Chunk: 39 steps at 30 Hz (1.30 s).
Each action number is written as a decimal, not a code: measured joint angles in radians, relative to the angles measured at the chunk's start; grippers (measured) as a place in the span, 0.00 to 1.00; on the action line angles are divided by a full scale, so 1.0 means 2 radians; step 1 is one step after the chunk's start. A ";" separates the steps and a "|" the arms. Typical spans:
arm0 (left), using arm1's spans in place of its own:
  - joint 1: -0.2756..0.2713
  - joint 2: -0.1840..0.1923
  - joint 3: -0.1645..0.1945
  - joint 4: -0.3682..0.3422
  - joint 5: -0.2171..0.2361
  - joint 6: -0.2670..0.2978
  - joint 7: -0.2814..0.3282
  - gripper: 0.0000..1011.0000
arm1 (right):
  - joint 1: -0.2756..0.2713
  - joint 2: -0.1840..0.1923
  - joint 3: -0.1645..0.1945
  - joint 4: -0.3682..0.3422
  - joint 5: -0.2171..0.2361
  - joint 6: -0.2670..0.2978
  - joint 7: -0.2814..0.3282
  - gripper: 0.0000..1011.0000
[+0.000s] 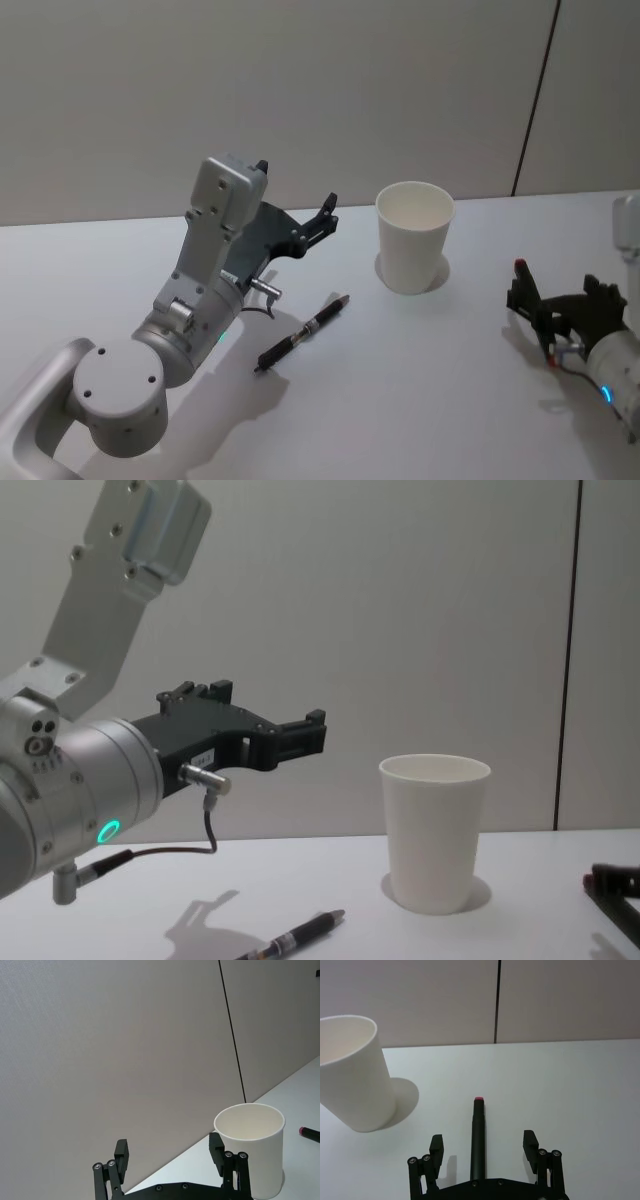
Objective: Place the pen into the pen holder.
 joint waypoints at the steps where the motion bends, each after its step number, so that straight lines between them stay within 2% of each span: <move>1: 0.000 0.000 0.000 0.000 0.000 0.000 0.000 0.99 | 0.001 -0.002 -0.001 0.003 -0.001 0.004 -0.001 0.99; 15: 0.000 0.000 0.000 0.000 0.000 0.000 0.000 0.99 | 0.012 -0.022 -0.007 0.032 -0.020 0.020 -0.004 0.99; 39: 0.000 0.000 0.000 0.000 0.000 0.000 0.000 0.99 | 0.024 -0.049 -0.009 0.065 -0.045 0.001 -0.023 0.99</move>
